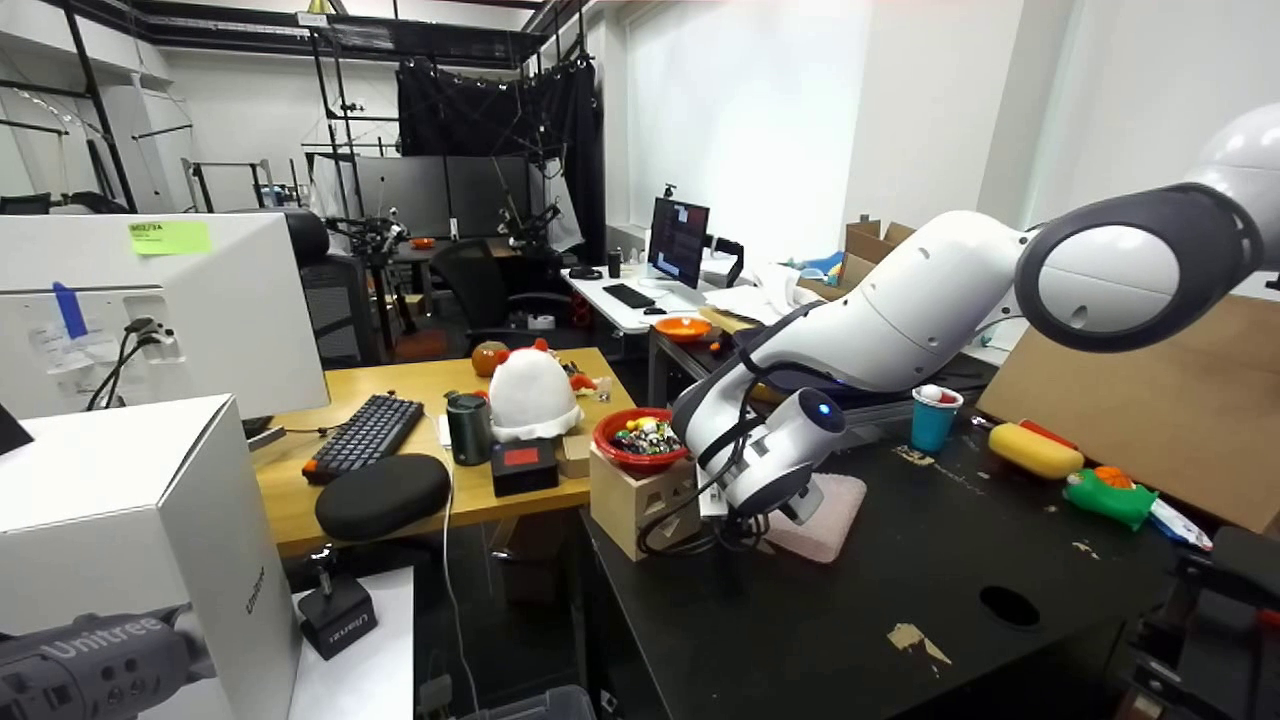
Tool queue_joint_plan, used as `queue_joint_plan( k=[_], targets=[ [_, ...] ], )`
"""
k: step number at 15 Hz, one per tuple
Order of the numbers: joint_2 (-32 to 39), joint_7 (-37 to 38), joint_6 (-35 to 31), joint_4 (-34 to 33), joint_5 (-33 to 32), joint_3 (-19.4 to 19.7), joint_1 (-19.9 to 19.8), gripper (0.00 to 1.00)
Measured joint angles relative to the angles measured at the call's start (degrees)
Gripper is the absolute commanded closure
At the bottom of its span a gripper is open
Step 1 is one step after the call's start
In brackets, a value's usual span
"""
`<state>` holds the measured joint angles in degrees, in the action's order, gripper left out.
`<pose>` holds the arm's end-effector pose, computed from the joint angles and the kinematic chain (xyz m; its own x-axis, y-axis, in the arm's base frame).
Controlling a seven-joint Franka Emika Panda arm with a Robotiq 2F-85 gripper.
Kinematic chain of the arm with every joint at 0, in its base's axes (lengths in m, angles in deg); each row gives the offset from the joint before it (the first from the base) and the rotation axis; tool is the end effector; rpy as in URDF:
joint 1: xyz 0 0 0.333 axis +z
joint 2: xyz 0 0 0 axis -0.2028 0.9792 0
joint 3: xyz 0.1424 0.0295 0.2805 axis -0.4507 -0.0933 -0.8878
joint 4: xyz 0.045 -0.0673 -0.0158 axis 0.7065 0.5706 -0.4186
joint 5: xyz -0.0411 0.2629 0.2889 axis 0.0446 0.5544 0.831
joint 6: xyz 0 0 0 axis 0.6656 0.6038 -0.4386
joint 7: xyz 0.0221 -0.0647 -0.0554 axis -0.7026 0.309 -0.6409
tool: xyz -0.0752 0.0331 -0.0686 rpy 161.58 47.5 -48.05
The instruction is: Unfold the pink plastic
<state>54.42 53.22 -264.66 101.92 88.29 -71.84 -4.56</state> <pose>0.6406 0.0163 -0.0598 -0.5192 -0.8344 -0.1847 -0.6733 0.5325 -0.5129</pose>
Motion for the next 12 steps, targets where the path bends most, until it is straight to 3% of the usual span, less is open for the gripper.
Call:
queue_joint_plan(
  k=[6, 12],
  targets=[
    [-3.2, -3.6, 2.6, 1.4, 0.2, -6.0, -5.7, 1.0],
    [-8.2, -3.6, 4.9, 2.5, 6.2, -6.7, -12.4, 1.0]
  ],
)
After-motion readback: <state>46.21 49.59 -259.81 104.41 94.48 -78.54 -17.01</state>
